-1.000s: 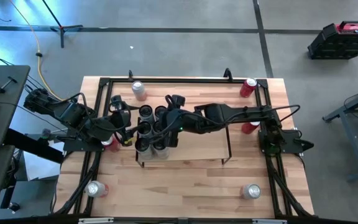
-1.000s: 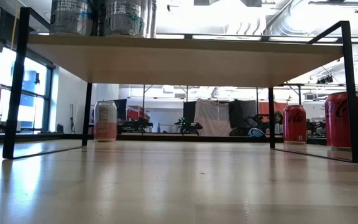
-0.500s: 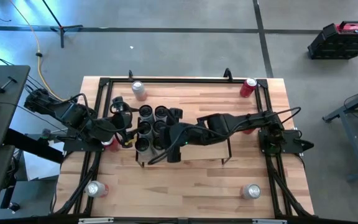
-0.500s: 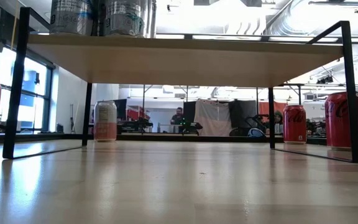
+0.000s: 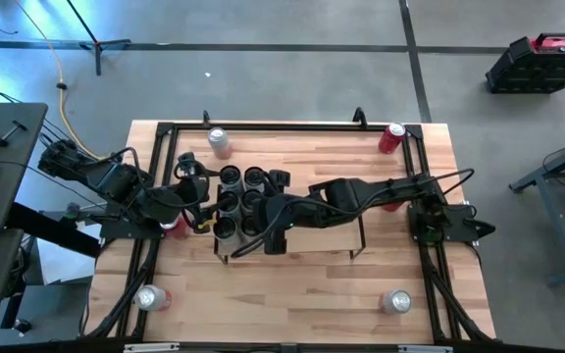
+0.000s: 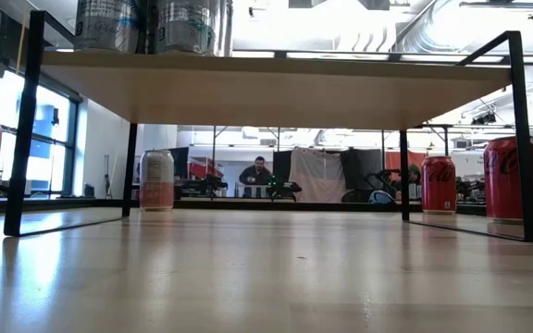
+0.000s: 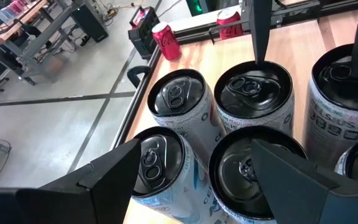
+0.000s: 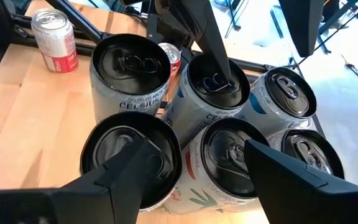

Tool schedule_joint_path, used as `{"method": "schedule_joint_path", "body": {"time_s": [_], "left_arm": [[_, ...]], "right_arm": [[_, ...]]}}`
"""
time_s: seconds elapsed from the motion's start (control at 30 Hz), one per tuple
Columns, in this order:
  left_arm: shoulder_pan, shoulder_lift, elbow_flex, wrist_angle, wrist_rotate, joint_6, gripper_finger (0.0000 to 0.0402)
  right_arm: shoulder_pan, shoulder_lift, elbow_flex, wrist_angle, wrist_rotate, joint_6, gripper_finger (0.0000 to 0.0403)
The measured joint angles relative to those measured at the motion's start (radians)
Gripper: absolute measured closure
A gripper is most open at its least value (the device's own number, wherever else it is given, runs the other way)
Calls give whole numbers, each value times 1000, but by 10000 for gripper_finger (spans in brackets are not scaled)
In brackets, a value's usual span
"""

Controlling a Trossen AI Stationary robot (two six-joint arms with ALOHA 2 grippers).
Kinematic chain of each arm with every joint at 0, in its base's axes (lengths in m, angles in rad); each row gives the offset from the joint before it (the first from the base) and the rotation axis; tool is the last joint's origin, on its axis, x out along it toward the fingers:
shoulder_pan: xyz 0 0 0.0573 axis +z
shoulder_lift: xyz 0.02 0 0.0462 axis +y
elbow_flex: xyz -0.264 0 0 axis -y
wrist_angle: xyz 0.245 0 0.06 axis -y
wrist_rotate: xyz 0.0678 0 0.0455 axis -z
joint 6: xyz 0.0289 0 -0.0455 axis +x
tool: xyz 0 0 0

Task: Place canned beverage on shelf
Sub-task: Adjust the soda cans on the shelf

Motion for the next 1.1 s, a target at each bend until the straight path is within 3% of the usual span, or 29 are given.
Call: {"method": "schedule_joint_path", "body": {"time_s": [0.97, 1.1], "left_arm": [[0, 0, 0, 29, -16, 41, 108], [0, 0, 0, 34, 18, 60, 108]], "right_arm": [[10, -16, -1, 42, 19, -37, 152], [13, -21, -1, 40, 34, -38, 152]]}}
